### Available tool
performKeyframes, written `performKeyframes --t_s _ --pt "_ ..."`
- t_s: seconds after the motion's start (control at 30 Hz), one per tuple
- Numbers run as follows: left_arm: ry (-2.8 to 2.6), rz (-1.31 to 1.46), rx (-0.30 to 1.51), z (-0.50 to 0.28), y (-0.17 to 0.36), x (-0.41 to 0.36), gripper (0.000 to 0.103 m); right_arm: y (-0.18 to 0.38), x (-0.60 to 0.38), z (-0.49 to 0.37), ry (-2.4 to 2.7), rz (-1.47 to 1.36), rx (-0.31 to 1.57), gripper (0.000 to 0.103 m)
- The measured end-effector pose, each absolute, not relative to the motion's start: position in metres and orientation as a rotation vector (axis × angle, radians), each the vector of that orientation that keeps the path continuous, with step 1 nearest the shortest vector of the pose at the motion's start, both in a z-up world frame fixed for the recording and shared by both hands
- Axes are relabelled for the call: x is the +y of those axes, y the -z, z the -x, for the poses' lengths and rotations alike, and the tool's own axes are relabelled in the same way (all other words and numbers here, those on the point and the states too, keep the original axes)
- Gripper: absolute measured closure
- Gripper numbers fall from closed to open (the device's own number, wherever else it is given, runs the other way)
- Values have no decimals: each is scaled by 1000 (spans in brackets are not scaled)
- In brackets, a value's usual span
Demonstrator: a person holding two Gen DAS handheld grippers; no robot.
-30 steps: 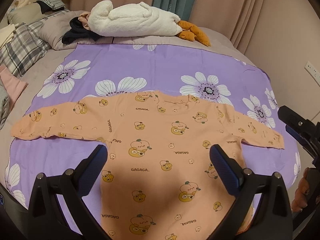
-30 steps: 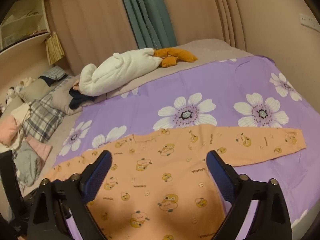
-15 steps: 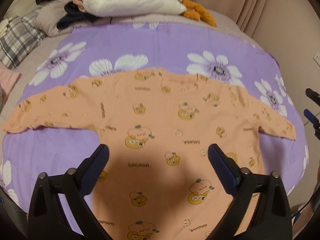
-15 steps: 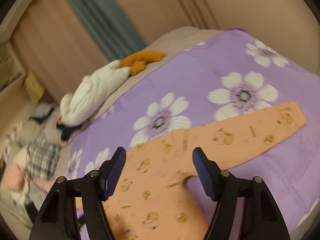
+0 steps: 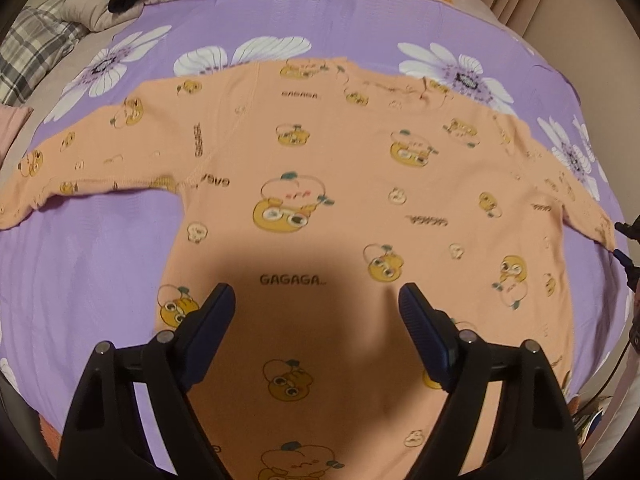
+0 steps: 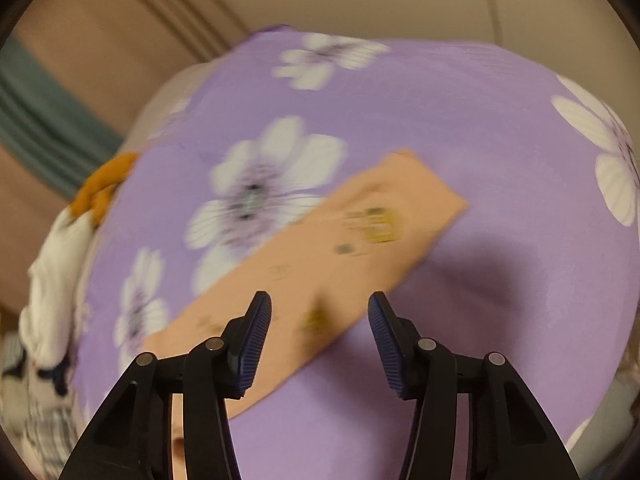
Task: Fold small clothes
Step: 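Move the right tool to the sleeve cuff nearest it and grasp it, then lift the sleeve with the right tool and fold it across the shirt body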
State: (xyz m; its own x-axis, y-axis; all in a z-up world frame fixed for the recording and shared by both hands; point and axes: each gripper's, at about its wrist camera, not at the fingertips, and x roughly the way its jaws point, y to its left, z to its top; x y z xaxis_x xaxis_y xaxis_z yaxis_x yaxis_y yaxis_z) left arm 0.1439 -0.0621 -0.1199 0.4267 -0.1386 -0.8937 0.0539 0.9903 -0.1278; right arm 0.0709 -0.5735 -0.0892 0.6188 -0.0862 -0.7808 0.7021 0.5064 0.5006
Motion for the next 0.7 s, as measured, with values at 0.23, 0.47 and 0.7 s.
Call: performKeyframes --t_s 0.23,0.47,0.7 --pt "116 74 1144 -144 131 -62 20 113 -601 -73 544 -994 739 63" --pt "116 94 1148 -149 131 -61 20 94 -609 -72 541 -951 676 99" --pt "127 128 1146 -153 126 -57 20 94 -628 -68 602 -925 670 99"
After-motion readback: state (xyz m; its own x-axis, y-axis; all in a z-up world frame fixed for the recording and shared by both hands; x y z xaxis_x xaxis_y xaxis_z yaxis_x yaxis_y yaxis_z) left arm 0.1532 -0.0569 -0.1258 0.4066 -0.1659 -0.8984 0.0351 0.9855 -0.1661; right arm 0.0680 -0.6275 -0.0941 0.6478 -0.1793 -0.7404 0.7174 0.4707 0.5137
